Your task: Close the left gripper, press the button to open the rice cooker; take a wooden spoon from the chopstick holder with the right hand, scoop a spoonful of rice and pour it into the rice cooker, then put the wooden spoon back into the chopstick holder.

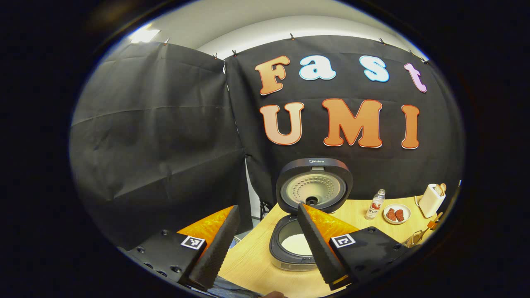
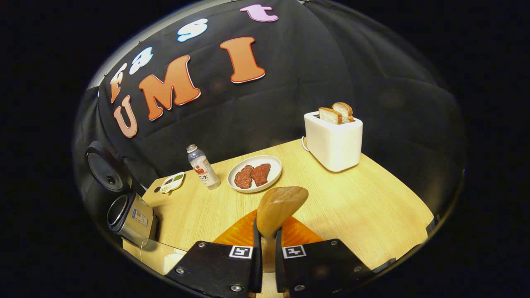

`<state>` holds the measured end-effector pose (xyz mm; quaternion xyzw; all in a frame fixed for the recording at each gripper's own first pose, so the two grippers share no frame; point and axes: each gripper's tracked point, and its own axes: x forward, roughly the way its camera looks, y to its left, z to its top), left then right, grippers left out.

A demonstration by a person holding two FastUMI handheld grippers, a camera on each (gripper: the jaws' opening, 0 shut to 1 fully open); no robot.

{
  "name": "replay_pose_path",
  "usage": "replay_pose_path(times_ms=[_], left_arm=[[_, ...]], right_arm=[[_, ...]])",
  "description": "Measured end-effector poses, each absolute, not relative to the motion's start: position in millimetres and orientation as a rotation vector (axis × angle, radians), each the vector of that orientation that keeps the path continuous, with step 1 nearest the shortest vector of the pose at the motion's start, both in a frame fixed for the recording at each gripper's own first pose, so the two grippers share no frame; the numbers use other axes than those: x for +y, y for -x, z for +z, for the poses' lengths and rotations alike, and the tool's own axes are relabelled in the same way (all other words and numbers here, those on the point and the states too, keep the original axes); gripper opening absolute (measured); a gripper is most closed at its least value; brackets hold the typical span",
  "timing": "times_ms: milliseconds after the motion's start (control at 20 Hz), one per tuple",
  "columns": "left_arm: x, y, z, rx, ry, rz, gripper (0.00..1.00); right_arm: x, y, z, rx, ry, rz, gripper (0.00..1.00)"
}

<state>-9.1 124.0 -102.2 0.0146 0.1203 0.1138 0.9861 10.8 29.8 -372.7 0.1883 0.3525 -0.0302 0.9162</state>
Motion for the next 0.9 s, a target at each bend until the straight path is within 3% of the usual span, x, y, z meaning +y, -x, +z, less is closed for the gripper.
replay_pose_path(times_ms=[200, 400, 500, 600, 700, 750, 850, 900], left_arm=[[114.4, -6.0, -99.3, 0.243, -0.022, 0.207, 0.9], [107.0, -20.7, -97.9, 0.244, -0.027, 0.187, 0.9], [101.9, -28.2, -96.9, 0.249, -0.032, 0.173, 0.9], [97.7, -38.6, -89.7, 0.244, -0.03, 0.156, 1.0], [100.8, -49.9, -76.7, 0.218, -0.044, 0.155, 0.9], [101.2, -55.6, -71.2, 0.208, -0.048, 0.154, 0.9], [100.3, -69.5, -57.5, 0.189, -0.031, 0.141, 0.93], [98.4, -77.9, -49.3, 0.184, -0.016, 0.134, 0.95]], right_arm=[[19.3, -2.1, -382.6, 0.78, -0.362, -0.083, 0.17], [10.4, 13.2, -382.8, 0.851, -0.419, -0.102, 0.3], [4.6, 14.8, -372.1, 0.833, -0.438, -0.114, 0.34], [-7.8, 13.7, -360.6, 0.809, -0.412, -0.134, 0.41], [-16.6, 12.4, -342.7, 0.789, -0.394, -0.139, 0.53], [-19.6, 10.6, -333.3, 0.774, -0.39, -0.139, 0.59], [-29.2, 6.7, -315.3, 0.732, -0.369, -0.146, 0.64], [-32.9, 4.2, -304.5, 0.709, -0.359, -0.147, 0.6]])
